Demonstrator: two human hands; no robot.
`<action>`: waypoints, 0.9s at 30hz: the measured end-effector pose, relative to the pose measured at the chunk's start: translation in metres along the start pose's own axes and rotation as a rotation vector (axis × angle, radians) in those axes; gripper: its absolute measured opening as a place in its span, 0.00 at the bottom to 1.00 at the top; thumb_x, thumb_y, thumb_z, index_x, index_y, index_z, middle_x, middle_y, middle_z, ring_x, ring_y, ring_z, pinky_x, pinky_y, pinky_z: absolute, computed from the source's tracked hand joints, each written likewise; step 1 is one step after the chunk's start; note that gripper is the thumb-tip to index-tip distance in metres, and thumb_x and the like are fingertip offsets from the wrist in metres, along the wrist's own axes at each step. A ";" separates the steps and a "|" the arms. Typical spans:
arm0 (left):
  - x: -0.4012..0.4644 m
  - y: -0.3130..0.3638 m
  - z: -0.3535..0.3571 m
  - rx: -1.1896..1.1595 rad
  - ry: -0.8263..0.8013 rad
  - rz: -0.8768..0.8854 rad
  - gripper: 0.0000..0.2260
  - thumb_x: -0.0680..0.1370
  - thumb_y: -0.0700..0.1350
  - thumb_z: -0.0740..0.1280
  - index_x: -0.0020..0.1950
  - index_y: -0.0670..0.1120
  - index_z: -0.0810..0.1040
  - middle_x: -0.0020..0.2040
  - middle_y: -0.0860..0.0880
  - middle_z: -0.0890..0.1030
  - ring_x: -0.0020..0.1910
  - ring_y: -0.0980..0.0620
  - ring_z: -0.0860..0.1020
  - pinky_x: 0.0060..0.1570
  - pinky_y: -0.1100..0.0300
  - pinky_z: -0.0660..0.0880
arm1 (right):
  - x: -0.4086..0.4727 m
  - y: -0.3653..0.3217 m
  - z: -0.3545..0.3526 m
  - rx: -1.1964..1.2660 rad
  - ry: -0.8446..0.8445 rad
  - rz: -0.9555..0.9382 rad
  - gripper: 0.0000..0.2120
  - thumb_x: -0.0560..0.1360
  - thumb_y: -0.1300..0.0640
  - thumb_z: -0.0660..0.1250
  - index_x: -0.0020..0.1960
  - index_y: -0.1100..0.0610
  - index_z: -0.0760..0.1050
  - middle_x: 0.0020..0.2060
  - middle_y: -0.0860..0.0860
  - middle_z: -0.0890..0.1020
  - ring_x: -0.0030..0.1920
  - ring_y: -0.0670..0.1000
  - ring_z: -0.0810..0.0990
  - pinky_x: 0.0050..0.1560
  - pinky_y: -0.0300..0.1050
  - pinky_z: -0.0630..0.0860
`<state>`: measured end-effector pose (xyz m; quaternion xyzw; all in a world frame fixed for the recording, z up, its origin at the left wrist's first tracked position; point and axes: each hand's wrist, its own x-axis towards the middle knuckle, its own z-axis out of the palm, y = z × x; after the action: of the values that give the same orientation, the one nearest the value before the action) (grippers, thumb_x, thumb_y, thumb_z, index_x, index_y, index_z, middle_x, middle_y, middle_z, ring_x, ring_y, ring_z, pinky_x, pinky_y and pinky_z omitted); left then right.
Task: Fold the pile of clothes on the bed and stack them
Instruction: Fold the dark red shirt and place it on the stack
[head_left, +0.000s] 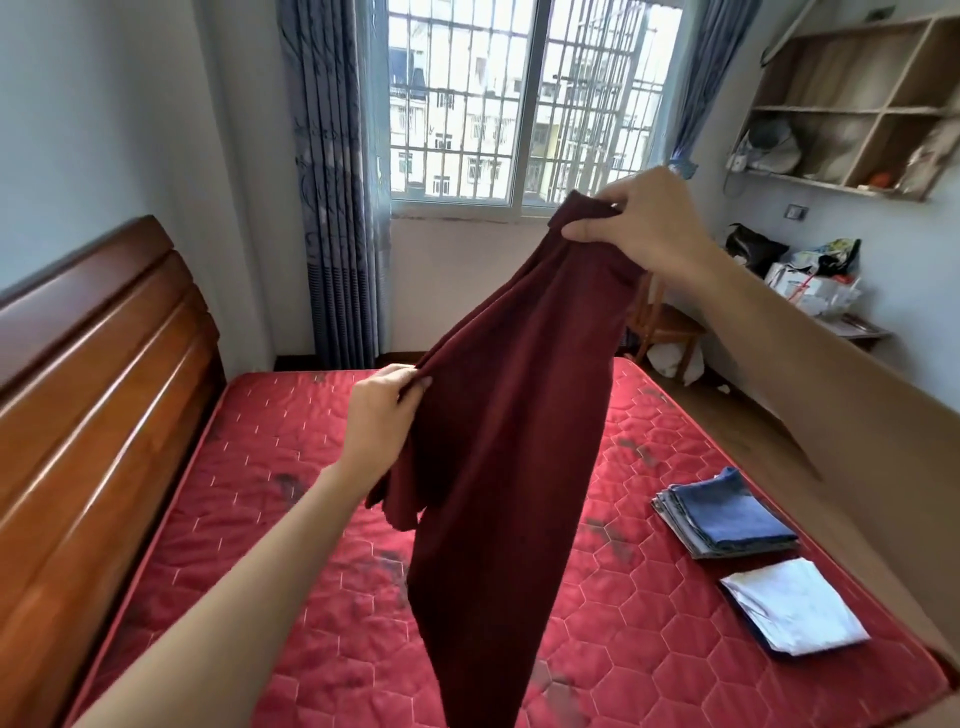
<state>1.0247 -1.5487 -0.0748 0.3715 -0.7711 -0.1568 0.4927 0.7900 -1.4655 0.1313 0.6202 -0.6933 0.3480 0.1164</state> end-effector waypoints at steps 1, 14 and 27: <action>0.004 -0.003 -0.008 -0.024 -0.008 -0.005 0.05 0.75 0.38 0.71 0.48 0.37 0.84 0.43 0.45 0.84 0.41 0.49 0.80 0.43 0.69 0.70 | 0.001 0.001 0.000 0.006 -0.009 0.004 0.18 0.68 0.46 0.76 0.51 0.58 0.84 0.42 0.56 0.84 0.42 0.52 0.80 0.47 0.46 0.74; -0.001 -0.057 -0.060 -0.021 -0.252 -0.123 0.06 0.67 0.39 0.78 0.43 0.43 0.86 0.39 0.48 0.85 0.37 0.55 0.81 0.42 0.68 0.74 | -0.008 -0.002 0.037 0.203 -0.103 0.053 0.16 0.69 0.51 0.76 0.53 0.59 0.83 0.46 0.56 0.85 0.49 0.53 0.83 0.57 0.52 0.77; -0.053 0.004 -0.094 -0.044 -0.126 -0.257 0.10 0.67 0.37 0.78 0.48 0.44 0.84 0.40 0.50 0.84 0.37 0.54 0.80 0.43 0.68 0.76 | -0.077 0.032 0.001 0.357 -0.001 -0.002 0.12 0.70 0.53 0.75 0.51 0.58 0.84 0.43 0.54 0.85 0.46 0.52 0.84 0.52 0.53 0.79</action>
<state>1.1181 -1.4958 -0.0621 0.4457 -0.7429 -0.2585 0.4272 0.7758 -1.4063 0.0742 0.6321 -0.6199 0.4650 0.0045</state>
